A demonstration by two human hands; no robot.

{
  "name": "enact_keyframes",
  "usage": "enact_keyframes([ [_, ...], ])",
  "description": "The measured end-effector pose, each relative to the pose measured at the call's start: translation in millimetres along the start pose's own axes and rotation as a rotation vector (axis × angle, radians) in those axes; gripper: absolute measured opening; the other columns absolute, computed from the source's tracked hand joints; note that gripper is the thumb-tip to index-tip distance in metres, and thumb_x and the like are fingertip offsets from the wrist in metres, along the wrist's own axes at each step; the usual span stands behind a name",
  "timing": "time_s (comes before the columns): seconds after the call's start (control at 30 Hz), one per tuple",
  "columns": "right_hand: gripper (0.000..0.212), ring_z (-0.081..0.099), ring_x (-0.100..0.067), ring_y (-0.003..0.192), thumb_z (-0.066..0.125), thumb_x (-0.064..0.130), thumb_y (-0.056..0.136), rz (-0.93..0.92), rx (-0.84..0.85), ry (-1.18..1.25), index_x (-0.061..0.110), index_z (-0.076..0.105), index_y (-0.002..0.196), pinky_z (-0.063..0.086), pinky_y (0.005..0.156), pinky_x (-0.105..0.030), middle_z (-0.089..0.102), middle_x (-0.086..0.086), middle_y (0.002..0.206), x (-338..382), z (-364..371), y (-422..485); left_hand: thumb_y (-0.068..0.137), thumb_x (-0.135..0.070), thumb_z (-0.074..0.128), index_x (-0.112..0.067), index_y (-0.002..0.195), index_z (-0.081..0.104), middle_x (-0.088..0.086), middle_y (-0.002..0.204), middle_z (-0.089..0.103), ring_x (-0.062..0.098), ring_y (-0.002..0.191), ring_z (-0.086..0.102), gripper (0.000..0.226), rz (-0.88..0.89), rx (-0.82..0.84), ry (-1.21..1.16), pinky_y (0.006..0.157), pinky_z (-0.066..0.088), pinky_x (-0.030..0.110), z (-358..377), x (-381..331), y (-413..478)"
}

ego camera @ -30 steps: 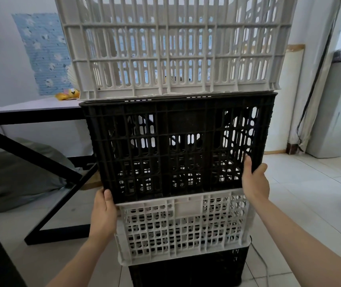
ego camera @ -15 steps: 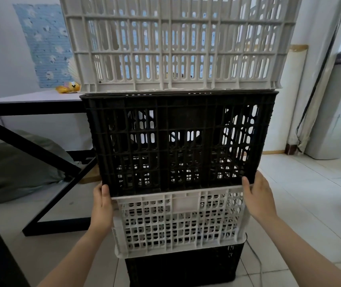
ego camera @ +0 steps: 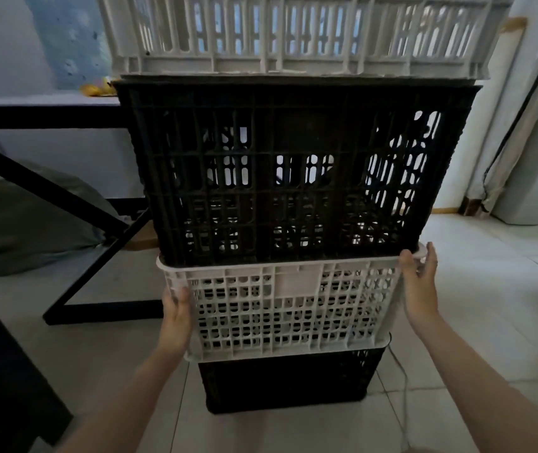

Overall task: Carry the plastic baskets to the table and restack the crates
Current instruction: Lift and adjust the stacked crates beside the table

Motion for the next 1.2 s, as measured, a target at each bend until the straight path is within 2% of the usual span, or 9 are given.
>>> enact_keyframes([
  [0.13,0.089,0.047,-0.026,0.13,0.05,0.077,0.074,0.118,-0.042,0.281,0.016,0.038,0.139,0.039,0.107,-0.044,0.048,-0.01,0.14,-16,15,10,0.101,-0.046,0.025,-0.021,0.152,0.015,0.001,0.15,0.031,0.017,0.135,0.033,0.058,0.017,-0.079,-0.037,0.105,0.028,0.033,3,9,3],
  [0.3,0.053,0.046,-0.027,0.123,0.035,0.06,0.084,0.147,-0.388,0.256,0.018,0.046,0.114,0.032,0.106,-0.049,0.051,-0.009,0.13,-17,28,11,0.09,-0.069,0.027,-0.038,0.132,0.032,-0.01,0.131,0.042,0.009,0.123,0.042,0.053,0.077,-0.127,-0.058,0.11,0.031,0.038,3,18,8],
  [0.37,0.049,0.046,-0.027,0.12,0.032,0.056,0.084,0.131,-0.468,0.217,0.016,0.046,0.11,0.029,0.105,-0.051,0.052,-0.009,0.125,-16,28,14,0.083,-0.076,0.024,-0.04,0.135,0.03,-0.005,0.141,0.035,0.014,0.133,0.037,0.064,0.077,-0.139,-0.086,0.114,0.03,0.043,6,24,13],
  [0.53,0.054,0.045,-0.026,0.122,0.029,0.052,0.093,0.103,-0.538,0.162,0.011,0.049,0.121,0.027,0.105,-0.051,0.05,-0.007,0.127,-19,27,19,0.084,-0.075,0.028,-0.056,0.107,0.037,-0.029,0.11,0.043,-0.012,0.105,0.048,0.031,0.148,-0.18,-0.107,0.101,0.038,0.029,11,15,12],
  [0.63,0.048,0.046,-0.028,0.12,0.028,0.054,0.091,0.073,-0.497,0.153,0.015,0.048,0.111,0.031,0.105,-0.053,0.048,-0.005,0.118,-18,26,19,0.07,-0.088,0.026,-0.036,0.132,0.031,-0.02,0.126,0.04,-0.005,0.119,0.044,0.081,0.148,-0.182,-0.079,0.104,0.034,0.027,8,18,13],
  [0.73,0.058,0.042,-0.026,0.124,0.026,0.06,0.088,0.069,-0.358,0.133,0.015,0.044,0.12,0.032,0.106,-0.055,0.043,-0.004,0.123,-19,22,17,0.073,-0.08,0.023,-0.025,0.147,0.021,-0.001,0.146,0.027,0.017,0.137,0.032,0.092,0.093,-0.176,-0.043,0.114,0.028,0.04,5,27,15],
  [0.87,0.081,0.033,-0.02,0.128,0.021,0.07,0.079,0.021,-0.262,0.065,0.011,0.041,0.13,0.027,0.105,-0.046,0.038,-0.004,0.135,-22,18,9,0.087,-0.064,0.041,-0.028,0.149,0.019,-0.002,0.147,0.032,0.012,0.132,0.037,0.075,0.099,-0.153,-0.068,0.113,0.032,0.039,11,44,-4],
  [1.0,0.068,0.037,-0.029,0.135,0.042,0.064,0.09,0.054,-0.169,-0.046,0.032,0.023,0.147,0.028,0.112,-0.053,0.032,-0.004,0.148,-82,28,-24,0.085,-0.051,0.063,-0.027,0.147,0.023,0.002,0.145,0.042,0.02,0.133,0.044,0.078,0.012,-0.138,0.047,0.111,0.037,0.046,18,95,-24],
  [1.2,0.049,0.05,-0.026,0.124,0.053,0.042,0.097,0.143,-0.179,-0.091,0.011,0.046,0.134,0.037,0.095,-0.032,0.049,-0.008,0.137,-142,20,-44,0.095,-0.015,0.058,-0.006,0.128,0.045,0.002,0.119,0.056,0.024,0.117,0.055,0.038,-0.064,-0.2,0.101,0.092,0.042,0.033,0,111,-18],
])
Point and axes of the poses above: each hand's wrist, its own y-axis towards the middle knuckle, its own z-axis out of the palm, x = y × z, the point moved 5 cm from there along y, towards the middle knuckle
